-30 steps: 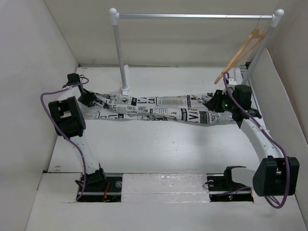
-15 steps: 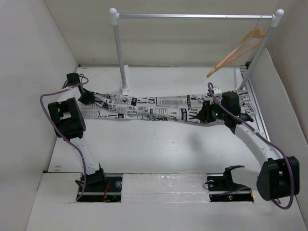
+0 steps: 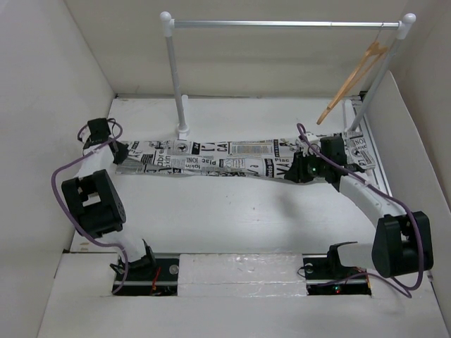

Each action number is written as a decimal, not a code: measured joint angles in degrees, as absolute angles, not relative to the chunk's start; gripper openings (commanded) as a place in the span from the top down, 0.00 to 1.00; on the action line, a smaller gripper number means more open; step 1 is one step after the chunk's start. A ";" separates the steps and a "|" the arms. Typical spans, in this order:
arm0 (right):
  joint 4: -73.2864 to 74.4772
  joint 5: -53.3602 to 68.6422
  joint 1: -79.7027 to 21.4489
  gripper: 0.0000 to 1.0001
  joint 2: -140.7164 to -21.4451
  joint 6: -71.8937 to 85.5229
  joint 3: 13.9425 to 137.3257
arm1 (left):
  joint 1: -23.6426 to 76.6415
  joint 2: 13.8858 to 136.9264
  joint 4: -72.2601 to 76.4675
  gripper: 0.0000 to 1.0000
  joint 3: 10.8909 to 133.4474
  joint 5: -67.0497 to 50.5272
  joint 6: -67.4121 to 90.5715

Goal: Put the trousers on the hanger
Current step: Fold the trousers

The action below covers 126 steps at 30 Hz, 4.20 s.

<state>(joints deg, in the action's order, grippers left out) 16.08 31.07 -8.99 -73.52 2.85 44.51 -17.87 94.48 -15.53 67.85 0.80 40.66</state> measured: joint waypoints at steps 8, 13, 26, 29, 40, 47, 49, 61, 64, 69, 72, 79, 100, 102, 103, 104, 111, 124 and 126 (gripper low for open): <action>17.34 32.93 -7.29 0.58 -73.58 -0.80 44.60 | -24.77 96.14 -15.84 0.67 59.46 0.56 41.82; 19.11 33.01 -6.92 0.34 -73.52 -1.10 44.66 | -25.21 96.14 -15.00 0.48 59.46 0.51 41.32; 14.52 35.73 15.94 0.24 -69.43 12.36 34.65 | -25.21 95.88 -6.48 0.45 52.97 -11.81 41.93; 11.99 35.92 22.81 0.22 -69.38 17.26 30.26 | -25.21 96.36 -5.32 0.45 52.86 -13.63 41.71; -9.61 32.21 25.36 0.67 -80.18 33.06 25.80 | -25.30 100.18 -2.22 1.00 53.56 -17.10 41.50; -13.74 28.67 26.09 1.00 -84.16 35.64 26.22 | -24.82 101.62 -6.46 1.00 57.63 -13.80 40.51; -13.34 27.73 26.39 1.00 -82.26 34.92 26.24 | -24.58 101.56 -8.75 1.00 58.72 -11.42 39.57; -14.87 28.88 25.93 0.63 -86.56 30.98 30.52 | -24.49 100.16 -13.02 1.00 59.61 -5.76 35.22; -17.43 29.15 25.63 1.00 -90.43 32.73 31.20 | -24.49 99.00 -14.02 1.00 59.61 -5.43 34.44; -14.74 28.91 25.93 1.00 -85.89 32.18 29.54 | -24.47 95.88 -16.56 1.00 59.66 -2.85 33.78; -7.75 28.77 27.51 1.00 -75.96 29.34 27.11 | -24.47 94.61 -19.55 1.00 60.01 -0.21 33.85; 14.70 30.87 36.29 0.71 -55.13 19.94 25.45 | -24.12 88.40 -26.81 1.00 57.98 5.52 32.84; 19.86 31.48 52.16 0.15 -62.37 15.31 26.85 | 12.58 79.72 -17.91 0.74 61.21 -8.01 34.94; 14.83 30.74 52.01 0.15 -63.20 17.65 26.09 | 18.83 79.72 -16.64 0.82 59.96 -9.04 35.07; 12.64 30.39 51.79 0.15 -64.31 18.59 25.76 | 21.32 79.72 -16.12 0.83 59.18 -9.19 35.03; 10.61 29.93 51.18 0.15 -65.82 19.64 25.52 | 23.05 79.75 -15.70 0.87 58.43 -9.39 35.03; -3.57 29.74 45.23 0.57 -73.28 25.34 24.56 | 29.34 79.75 -13.85 0.93 52.42 -8.64 35.70; 10.17 17.76 4.71 1.00 -31.14 30.94 27.22 | 29.26 74.00 -12.40 1.00 45.95 -5.89 33.10; 13.74 13.78 -4.23 1.00 -26.72 32.75 31.22 | 29.26 73.95 -12.16 1.00 44.49 -5.78 32.40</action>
<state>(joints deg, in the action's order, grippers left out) 13.74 13.78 -4.23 -26.72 32.75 31.22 29.26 73.95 -12.16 44.49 -5.78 32.40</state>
